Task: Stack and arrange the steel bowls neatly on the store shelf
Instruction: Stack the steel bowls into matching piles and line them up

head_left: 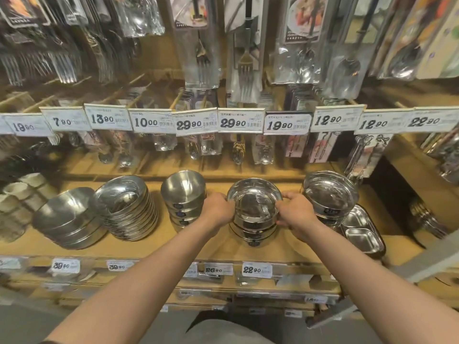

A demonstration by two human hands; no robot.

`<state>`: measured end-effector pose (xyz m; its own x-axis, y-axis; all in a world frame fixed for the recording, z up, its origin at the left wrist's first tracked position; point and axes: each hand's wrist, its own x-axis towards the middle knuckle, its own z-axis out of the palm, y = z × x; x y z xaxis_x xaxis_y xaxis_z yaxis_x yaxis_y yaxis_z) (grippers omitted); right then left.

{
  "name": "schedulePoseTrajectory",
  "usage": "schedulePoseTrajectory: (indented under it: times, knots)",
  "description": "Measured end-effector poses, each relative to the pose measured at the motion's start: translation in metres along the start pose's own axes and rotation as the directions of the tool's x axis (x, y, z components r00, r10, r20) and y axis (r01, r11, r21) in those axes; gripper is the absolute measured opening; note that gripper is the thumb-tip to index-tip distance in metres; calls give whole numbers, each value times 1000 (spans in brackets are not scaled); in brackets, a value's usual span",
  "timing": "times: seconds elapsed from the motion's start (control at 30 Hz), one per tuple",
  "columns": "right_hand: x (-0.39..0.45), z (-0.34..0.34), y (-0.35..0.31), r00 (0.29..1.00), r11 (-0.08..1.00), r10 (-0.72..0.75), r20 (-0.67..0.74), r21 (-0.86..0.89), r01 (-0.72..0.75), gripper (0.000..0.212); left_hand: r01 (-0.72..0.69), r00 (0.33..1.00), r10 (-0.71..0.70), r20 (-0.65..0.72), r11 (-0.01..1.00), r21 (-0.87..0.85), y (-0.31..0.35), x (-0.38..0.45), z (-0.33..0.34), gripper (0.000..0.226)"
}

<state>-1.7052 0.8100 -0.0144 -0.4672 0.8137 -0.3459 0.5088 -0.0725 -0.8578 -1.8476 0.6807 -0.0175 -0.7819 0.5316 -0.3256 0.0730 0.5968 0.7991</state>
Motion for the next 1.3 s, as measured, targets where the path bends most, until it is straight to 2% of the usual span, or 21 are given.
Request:
schedulePoseTrajectory:
  times: [0.2, 0.67, 1.0, 1.17, 1.3]
  knots:
    - [-1, 8, 6, 1000, 992, -14, -25, -129, 11, 22, 15, 999, -16, 27, 999, 35, -5, 7, 4, 28]
    - [2, 12, 15, 996, 973, -74, -50, -222, 61, 32, 11, 999, -10, 52, 1000, -28, -14, 8, 9, 28]
    - [-10, 8, 8, 998, 984, -61, -26, -168, 56, 35, 49, 996, -45, 83, 998, -46, -9, 1, 4, 29]
    - [-28, 2, 4, 1000, 995, 4, 20, -97, -2, 43, -10, 996, 1, 94, 995, 98, 3, -18, -6, 43]
    - [-44, -12, 5, 998, 994, -32, 56, -99, 37, 53, -48, 993, 42, 106, 998, 51, 0, -45, -20, 51]
